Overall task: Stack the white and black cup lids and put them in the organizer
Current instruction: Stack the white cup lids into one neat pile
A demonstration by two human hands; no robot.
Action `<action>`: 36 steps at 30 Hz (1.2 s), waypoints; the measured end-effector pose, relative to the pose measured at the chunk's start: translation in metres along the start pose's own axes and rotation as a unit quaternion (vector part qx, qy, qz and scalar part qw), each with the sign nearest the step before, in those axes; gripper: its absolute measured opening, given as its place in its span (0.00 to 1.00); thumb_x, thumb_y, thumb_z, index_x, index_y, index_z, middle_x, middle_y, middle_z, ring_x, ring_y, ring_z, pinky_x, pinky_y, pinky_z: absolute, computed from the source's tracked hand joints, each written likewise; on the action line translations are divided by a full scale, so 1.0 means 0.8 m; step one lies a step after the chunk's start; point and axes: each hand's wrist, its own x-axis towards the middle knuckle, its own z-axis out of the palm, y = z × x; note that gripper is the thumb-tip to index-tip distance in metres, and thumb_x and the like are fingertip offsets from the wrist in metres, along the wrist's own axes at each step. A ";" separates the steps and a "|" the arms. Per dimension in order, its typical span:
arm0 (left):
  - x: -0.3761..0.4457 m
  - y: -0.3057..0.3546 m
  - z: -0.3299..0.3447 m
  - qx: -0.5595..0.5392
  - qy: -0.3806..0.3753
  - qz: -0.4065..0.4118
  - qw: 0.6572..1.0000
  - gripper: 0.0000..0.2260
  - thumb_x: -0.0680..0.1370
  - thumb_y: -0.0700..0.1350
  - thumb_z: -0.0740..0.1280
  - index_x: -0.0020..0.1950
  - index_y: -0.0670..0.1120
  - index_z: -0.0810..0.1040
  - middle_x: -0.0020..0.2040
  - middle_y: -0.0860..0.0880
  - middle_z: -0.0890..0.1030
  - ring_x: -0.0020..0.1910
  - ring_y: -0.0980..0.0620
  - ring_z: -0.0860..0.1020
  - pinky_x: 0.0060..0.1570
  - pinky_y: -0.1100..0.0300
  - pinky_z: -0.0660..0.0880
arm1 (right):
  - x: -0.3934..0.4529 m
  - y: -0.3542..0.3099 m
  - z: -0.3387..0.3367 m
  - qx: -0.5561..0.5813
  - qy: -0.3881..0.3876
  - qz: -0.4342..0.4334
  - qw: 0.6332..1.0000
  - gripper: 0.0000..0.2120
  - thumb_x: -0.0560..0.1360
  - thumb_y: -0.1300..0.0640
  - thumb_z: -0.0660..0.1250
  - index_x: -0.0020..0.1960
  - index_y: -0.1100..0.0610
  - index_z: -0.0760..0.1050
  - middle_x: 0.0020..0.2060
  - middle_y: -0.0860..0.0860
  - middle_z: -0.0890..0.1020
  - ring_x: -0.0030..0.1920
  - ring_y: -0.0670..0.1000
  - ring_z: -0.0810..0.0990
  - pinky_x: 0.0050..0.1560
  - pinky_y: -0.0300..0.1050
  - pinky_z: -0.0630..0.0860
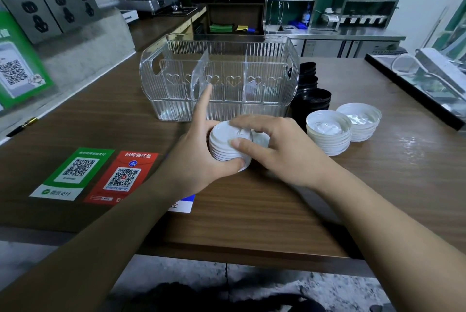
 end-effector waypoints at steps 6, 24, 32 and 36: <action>0.000 -0.001 0.001 0.011 0.007 -0.024 1.000 0.64 0.69 0.57 0.88 0.91 0.69 0.47 0.66 0.60 0.86 0.66 0.54 0.87 0.73 0.41 0.81 | -0.001 0.001 0.002 0.011 0.022 0.044 0.999 0.22 0.79 0.43 0.79 0.70 0.50 0.86 0.67 0.40 0.86 0.70 0.36 0.80 0.75 0.42 0.74; -0.002 -0.006 0.000 0.110 0.039 0.015 0.993 0.23 0.79 0.48 0.81 0.67 0.55 0.73 0.67 0.57 0.81 0.66 0.51 0.80 0.68 0.46 0.77 | -0.008 0.032 -0.027 -0.160 0.040 -0.025 0.986 0.10 0.80 0.45 0.73 0.57 0.49 0.88 0.52 0.43 0.84 0.54 0.49 0.80 0.61 0.54 0.77; -0.002 -0.007 -0.001 0.119 0.044 0.003 0.992 0.23 0.80 0.49 0.81 0.67 0.58 0.72 0.66 0.59 0.79 0.65 0.56 0.78 0.63 0.59 0.73 | -0.008 0.047 -0.011 -0.268 0.015 -0.028 0.963 0.10 0.71 0.47 0.85 0.43 0.49 0.86 0.42 0.46 0.80 0.45 0.55 0.76 0.48 0.52 0.68; -0.002 -0.007 -0.001 0.120 0.042 0.009 0.992 0.23 0.80 0.49 0.80 0.68 0.58 0.73 0.67 0.60 0.79 0.67 0.56 0.78 0.65 0.61 0.72 | -0.008 0.045 -0.009 -0.267 0.014 -0.011 0.964 0.10 0.74 0.51 0.83 0.38 0.49 0.84 0.40 0.45 0.79 0.45 0.54 0.75 0.49 0.54 0.69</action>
